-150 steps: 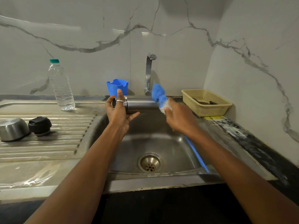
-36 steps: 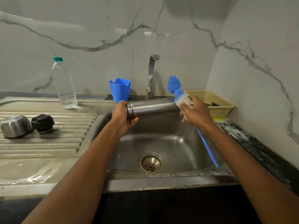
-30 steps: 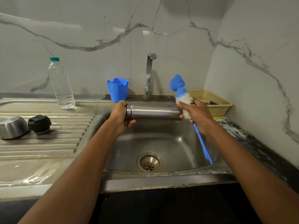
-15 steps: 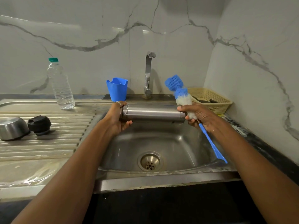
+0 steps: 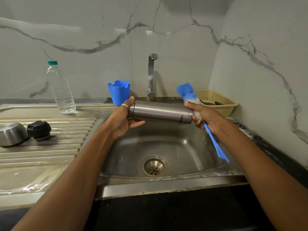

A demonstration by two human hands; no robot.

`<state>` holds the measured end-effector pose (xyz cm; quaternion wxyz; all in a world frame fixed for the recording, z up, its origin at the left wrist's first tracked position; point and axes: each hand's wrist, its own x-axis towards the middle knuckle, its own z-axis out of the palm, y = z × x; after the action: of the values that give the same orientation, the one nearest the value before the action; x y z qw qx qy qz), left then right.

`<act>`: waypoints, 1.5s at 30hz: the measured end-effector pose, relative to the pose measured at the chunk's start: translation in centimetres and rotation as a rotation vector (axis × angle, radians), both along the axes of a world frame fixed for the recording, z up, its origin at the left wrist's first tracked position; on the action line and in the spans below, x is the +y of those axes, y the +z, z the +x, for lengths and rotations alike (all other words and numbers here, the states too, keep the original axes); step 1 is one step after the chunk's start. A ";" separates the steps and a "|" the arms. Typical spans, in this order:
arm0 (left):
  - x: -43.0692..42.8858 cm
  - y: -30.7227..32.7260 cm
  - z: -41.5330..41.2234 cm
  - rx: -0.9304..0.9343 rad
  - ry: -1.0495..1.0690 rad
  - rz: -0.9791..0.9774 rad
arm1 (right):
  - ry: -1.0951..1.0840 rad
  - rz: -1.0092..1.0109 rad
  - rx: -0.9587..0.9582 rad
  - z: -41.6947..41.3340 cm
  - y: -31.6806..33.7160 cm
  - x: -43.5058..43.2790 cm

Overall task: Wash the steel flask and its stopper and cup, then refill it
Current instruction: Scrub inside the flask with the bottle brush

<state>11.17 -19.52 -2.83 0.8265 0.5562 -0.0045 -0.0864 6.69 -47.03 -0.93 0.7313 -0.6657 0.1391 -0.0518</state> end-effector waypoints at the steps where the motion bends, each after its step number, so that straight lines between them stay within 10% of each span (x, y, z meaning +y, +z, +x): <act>1: -0.2 -0.1 0.1 -0.001 0.036 0.004 | -0.054 -0.105 -0.028 0.2 -0.1 0.1; 10: -0.2 -0.9 1.6 -0.031 0.354 -0.084 | -0.041 -0.924 -0.188 -1.7 -0.5 5.0; 19: -0.1 -1.0 2.2 -0.021 0.396 -0.216 | 0.003 -1.219 -0.305 -1.8 -0.6 8.6; 24: 0.0 -1.0 2.4 0.056 0.349 -0.302 | -0.177 -1.175 -0.165 -0.3 -0.6 5.4; 31: -0.1 -1.4 2.3 0.024 0.299 -0.308 | 0.204 -1.240 -0.487 -2.7 -1.5 11.8; 38: 0.0 -1.4 2.2 0.144 0.299 -0.332 | -0.220 -1.321 -0.345 -0.4 -0.6 5.2; 45: 0.5 -2.0 1.5 0.129 0.307 -0.404 | 0.271 -1.426 -0.601 -2.7 -2.6 10.4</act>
<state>12.71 -19.01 -4.79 0.9229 0.3673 0.1154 0.0073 3.95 -36.59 -3.51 0.1336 -0.9430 -0.2141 -0.2169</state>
